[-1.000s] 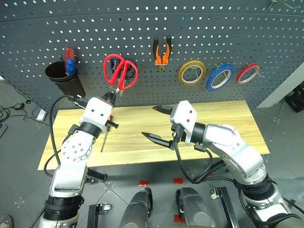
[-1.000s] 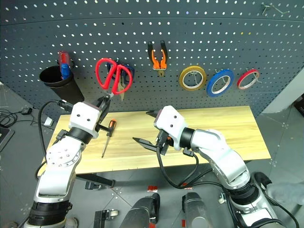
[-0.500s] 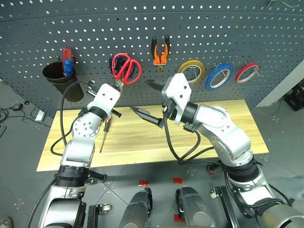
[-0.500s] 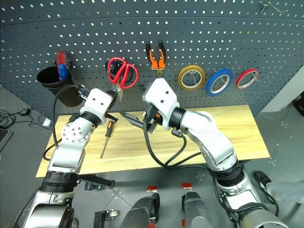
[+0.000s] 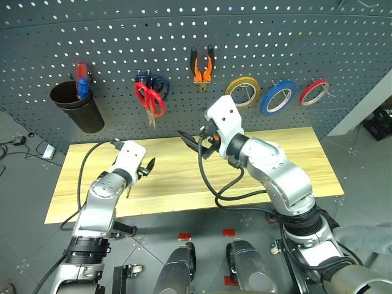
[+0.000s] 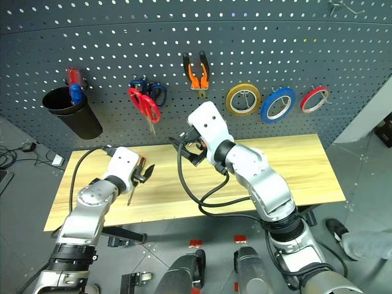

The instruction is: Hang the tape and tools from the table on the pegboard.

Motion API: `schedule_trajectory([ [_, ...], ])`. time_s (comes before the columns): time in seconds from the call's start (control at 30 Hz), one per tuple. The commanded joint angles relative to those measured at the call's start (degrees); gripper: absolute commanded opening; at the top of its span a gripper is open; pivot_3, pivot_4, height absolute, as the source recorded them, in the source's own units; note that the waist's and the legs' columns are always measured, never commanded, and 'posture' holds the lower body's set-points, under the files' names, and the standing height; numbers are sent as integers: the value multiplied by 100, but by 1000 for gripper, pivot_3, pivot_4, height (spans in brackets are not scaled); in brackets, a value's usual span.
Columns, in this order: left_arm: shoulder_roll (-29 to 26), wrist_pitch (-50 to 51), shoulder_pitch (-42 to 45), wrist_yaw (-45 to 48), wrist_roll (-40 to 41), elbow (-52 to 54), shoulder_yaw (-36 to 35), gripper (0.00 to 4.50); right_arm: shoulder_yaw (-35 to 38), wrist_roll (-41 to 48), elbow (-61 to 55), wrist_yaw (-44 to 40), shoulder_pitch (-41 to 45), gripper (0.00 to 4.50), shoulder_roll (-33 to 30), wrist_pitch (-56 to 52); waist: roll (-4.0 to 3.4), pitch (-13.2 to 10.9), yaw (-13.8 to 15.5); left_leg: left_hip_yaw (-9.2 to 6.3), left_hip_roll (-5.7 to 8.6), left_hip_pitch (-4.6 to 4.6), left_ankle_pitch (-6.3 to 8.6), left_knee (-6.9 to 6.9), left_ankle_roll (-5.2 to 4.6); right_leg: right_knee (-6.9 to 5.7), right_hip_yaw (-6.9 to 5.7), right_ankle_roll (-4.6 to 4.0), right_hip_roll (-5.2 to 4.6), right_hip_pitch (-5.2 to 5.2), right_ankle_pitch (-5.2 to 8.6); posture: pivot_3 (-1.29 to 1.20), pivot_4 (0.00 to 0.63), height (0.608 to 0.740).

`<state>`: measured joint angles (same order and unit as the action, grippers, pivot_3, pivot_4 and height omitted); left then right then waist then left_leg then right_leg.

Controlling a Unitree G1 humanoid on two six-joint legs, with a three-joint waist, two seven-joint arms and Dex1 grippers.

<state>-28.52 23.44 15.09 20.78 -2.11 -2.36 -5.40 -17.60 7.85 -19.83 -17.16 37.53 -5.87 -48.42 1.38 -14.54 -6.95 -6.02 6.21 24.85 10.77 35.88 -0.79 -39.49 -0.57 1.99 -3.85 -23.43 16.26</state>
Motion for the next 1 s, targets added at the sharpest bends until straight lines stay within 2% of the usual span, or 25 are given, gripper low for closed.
schedule_trajectory([
  [0.03,-186,78,79,-39,176,57,-431,3644,-42,-4,-380,228,-3,4500,193,-478,0,0,3,0,-1,0,3,3,-5,-6,0,0,0,0,0,-240,242,740],
  [0.2,-330,298,325,13,275,-698,-535,3644,-273,86,-681,134,-133,4500,155,-685,2,-3,2,0,0,-3,4,12,-7,-9,-1,-3,0,-18,-2,-237,279,740],
  [0.37,-312,567,1098,36,425,-2131,-502,3644,-338,249,-782,72,-10,4500,354,-1072,20,-25,5,-1,-1,-3,3,12,-9,-15,-4,-3,0,-14,-2,-254,325,740],
  [0.63,-120,332,2340,49,697,-4374,-606,3644,-519,343,-831,157,309,4500,658,-1523,69,-273,-48,4,-4,2,4,15,-11,-17,1,-4,-1,-18,-3,-277,414,740],
  [0.83,-9,87,2869,-117,880,-5487,-825,3644,-586,361,-926,165,317,4500,734,-1725,96,-430,-119,13,-5,31,8,11,-16,-12,7,-4,-3,-33,-2,-300,436,740],
  [0.93,-16,-152,3138,-164,855,-5993,-854,3032,-561,344,-909,175,358,4500,737,-1764,97,-448,-129,19,-7,40,8,11,-16,-17,10,-4,-3,-48,-2,-314,436,740],
  [1.0,-55,-299,3259,-171,807,-6180,-826,2443,-578,308,-921,183,364,4500,694,-1762,96,-449,-136,23,-7,44,8,11,-16,-17,13,-4,-3,-56,-2,-320,431,740],
])
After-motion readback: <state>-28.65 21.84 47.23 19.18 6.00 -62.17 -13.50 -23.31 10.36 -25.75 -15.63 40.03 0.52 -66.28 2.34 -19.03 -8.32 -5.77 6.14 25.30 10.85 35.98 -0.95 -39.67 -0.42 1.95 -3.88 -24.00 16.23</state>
